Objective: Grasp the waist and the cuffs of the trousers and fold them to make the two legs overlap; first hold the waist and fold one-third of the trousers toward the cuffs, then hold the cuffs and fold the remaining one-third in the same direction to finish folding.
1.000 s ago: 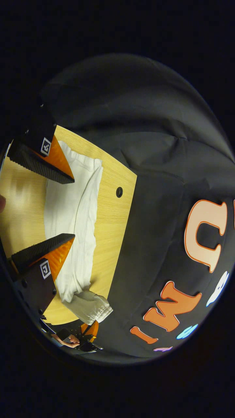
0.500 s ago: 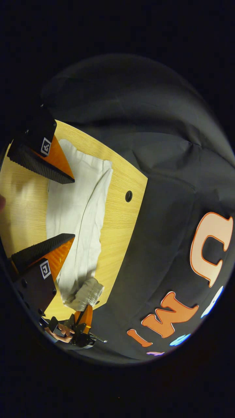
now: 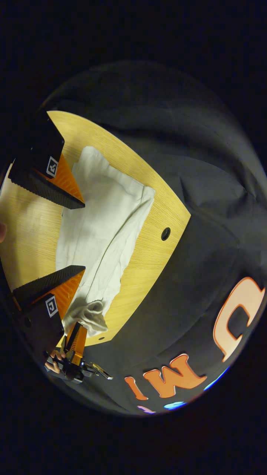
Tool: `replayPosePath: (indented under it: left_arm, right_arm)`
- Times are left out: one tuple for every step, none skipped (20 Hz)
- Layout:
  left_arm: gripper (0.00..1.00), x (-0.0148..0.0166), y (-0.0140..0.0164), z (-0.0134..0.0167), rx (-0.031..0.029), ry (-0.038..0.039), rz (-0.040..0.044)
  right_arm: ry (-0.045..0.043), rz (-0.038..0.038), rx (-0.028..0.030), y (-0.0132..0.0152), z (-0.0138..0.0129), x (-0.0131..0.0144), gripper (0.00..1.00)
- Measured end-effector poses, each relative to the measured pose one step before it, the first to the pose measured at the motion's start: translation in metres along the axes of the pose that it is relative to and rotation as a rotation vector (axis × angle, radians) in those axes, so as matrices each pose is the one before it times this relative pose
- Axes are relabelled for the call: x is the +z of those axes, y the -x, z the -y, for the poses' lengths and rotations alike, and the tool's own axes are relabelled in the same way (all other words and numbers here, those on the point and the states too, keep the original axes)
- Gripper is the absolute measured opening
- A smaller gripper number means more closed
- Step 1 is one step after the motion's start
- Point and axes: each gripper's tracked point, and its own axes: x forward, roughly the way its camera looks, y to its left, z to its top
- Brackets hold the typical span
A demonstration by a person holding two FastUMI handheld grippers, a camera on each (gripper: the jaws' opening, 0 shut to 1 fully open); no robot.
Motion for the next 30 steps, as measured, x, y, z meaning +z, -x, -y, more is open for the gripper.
replayPosePath:
  left_arm:
    - [0.99,-0.00244,-0.002,-0.00193,-0.0086,0.04208,-0.01432]
    - [1.0,-0.00197,-0.0019,-0.00333,-0.0081,0.04382,-0.01074]
    - [0.99,-0.00262,-0.00406,-0.00558,-0.00815,0.04339,-0.01043]
    - [1.0,-0.00176,-0.00259,-0.00499,-0.00541,0.04561,-0.00175]
    - [1.0,-0.00021,-0.00287,-0.00558,-0.00683,0.04909,-0.00146]
    - [0.99,0.0003,-0.00157,-0.00875,0.01099,0.04577,0.00463]
    - [1.0,0.00105,-0.00266,-0.0086,0.00374,0.04088,0.00492]
    - [0.99,0.00132,-0.00018,-0.00703,0.00293,0.04068,0.00506]
    - [1.0,0.00216,-0.00009,-0.00619,0.00234,0.03168,0.0025]
    - [1.0,0.00119,-0.00152,-0.00655,0.00418,0.02925,0.00215]
    - [0.99,-0.00106,-0.0021,-0.00604,0.00298,0.02539,-0.00283]
    - [0.99,-0.00085,-0.00186,-0.00583,0.01101,0.02512,-0.00267]
    - [0.96,0.00423,-0.00311,0.00183,-0.01426,0.02843,0.01322]
    - [0.97,0.00272,-0.00141,0.00017,-0.01029,0.0131,0.01536]
    - [0.96,0.00095,-0.0017,-0.00076,-0.00727,0.00474,0.00293]
    - [0.96,0.00194,-0.00152,0.00114,-0.00546,-0.00381,0.00583]
    - [0.93,0.00092,-0.00423,0.00356,-0.00761,-0.00776,0.00455]
    - [0.91,0.00296,-0.00593,0.00348,-0.00514,-0.01252,0.00617]
    - [0.88,0.00312,-0.00662,0.00406,-0.00736,-0.01462,0.00565]
    - [0.84,0.00276,-0.00755,0.00388,-0.004,-0.01229,0.00582]
    - [0.77,0.00125,-0.00966,0.00311,0.00402,-0.01399,0.00626]
    - [0.61,0.00123,-0.00726,0.00202,0.0087,-0.01567,0.00214]
    - [0.44,-0.00012,-0.00629,-0.0041,0.0244,-0.01665,-0.00056]
    - [0.28,-0.00099,-0.00481,-0.00129,0.00447,-0.00056,-0.00138]
    - [0.11,0.00394,0.00234,0.00135,0.00323,0.00642,0.02317]
    - [0.12,-0.00364,-0.00175,0.00062,0.01183,-0.01319,-0.0089]
    - [0.08,0.00294,-0.00154,0.00597,-0.00274,-0.00043,0.01966]
    - [0.08,0.00318,0.00929,0.00401,-0.00504,0.00566,0.02189]
    - [0.06,0.00072,0.00318,0.00433,-0.00354,-0.00801,0.01126]
    - [0.06,0.00193,0.00651,0.00475,-0.0027,-0.01441,0.01231]
  right_arm:
    - [0.00749,-0.00274,-0.00319,0.00198,0.00684,0.00658,0.38]
    - [0.01178,0.0061,-0.00903,0.00111,0.00281,0.00172,0.42]
    - [0.0045,0.00326,-0.00881,-0.00179,-0.00197,-0.00567,0.46]
    - [0.00513,0.00095,-0.00293,0.0031,0.00145,0.00037,0.48]
    - [0.00561,0.0078,-0.00545,0.00153,0.00087,0.00199,0.54]
    - [0.00548,0.00994,-0.0037,0.00174,0.00185,0.00331,0.67]
    - [0.00165,0.00736,-0.00557,0.00229,0.00168,0.00234,0.6]
    - [-0.00061,0.0046,-0.00344,0.00281,0.0018,0.0026,0.61]
    - [0.00082,0.00504,-0.0081,0.0023,0.00265,0.00224,0.61]
    - [0.00081,0.00708,-0.00474,0.00203,0.00197,0.00337,0.61]
    - [0.00143,0.00544,-0.00474,0.00301,0.00373,0.00231,0.61]
    - [-0.00151,0.00583,-0.00613,0.00241,0.00175,0.00237,0.62]
    - [-0.00233,0.00421,-0.00131,0.00308,0.00034,0.00206,0.62]
    - [-0.00371,0.00409,-0.00653,0.00321,0.00312,0.0013,0.62]
    - [-0.00432,0.00519,0.00345,0.0031,0.00094,0.00276,0.61]
    - [-0.00611,0.00448,-0.00647,0.00248,0.0035,0.00197,0.61]
    - [-0.00775,0.00639,0.00072,0.0016,0.00147,0.00136,0.62]
    - [-0.00846,0.00566,-0.00448,0.00227,0.00223,0.001,0.61]
    - [-0.00707,0.0079,-0.00521,0.00348,0.00316,0.00134,0.62]
    - [-0.00737,0.00449,-0.00154,0.00348,0.00254,0.00044,0.62]
    - [-0.00584,0.00335,-0.00553,0.00243,0.00331,-0.0007,0.62]
    - [-0.00235,0.00195,-0.00165,0.00375,0.0031,0.00053,0.62]
    - [-0.00194,0.00229,-0.01022,0.00499,0.00415,-0.00016,0.62]
    - [-0.00133,0.00445,-0.00268,0.00657,0.00453,0.00043,0.62]
    - [-0.00161,0.00199,-0.00665,0.00707,0.00567,-0.0007,0.61]
    - [-0.00332,0.00651,-0.00515,0.00563,0.00586,0.00183,0.61]
    - [-0.0047,0.00619,-0.00382,0.00473,0.00398,0.00342,0.61]
    - [-0.00724,0.01,-0.00403,0.00522,0.00531,0.00383,0.61]
    - [-0.00235,0.00941,-0.00199,0.00514,0.00383,0.00547,0.61]
    - [0.00042,0.01055,-0.0053,0.0041,0.00523,0.00523,0.61]
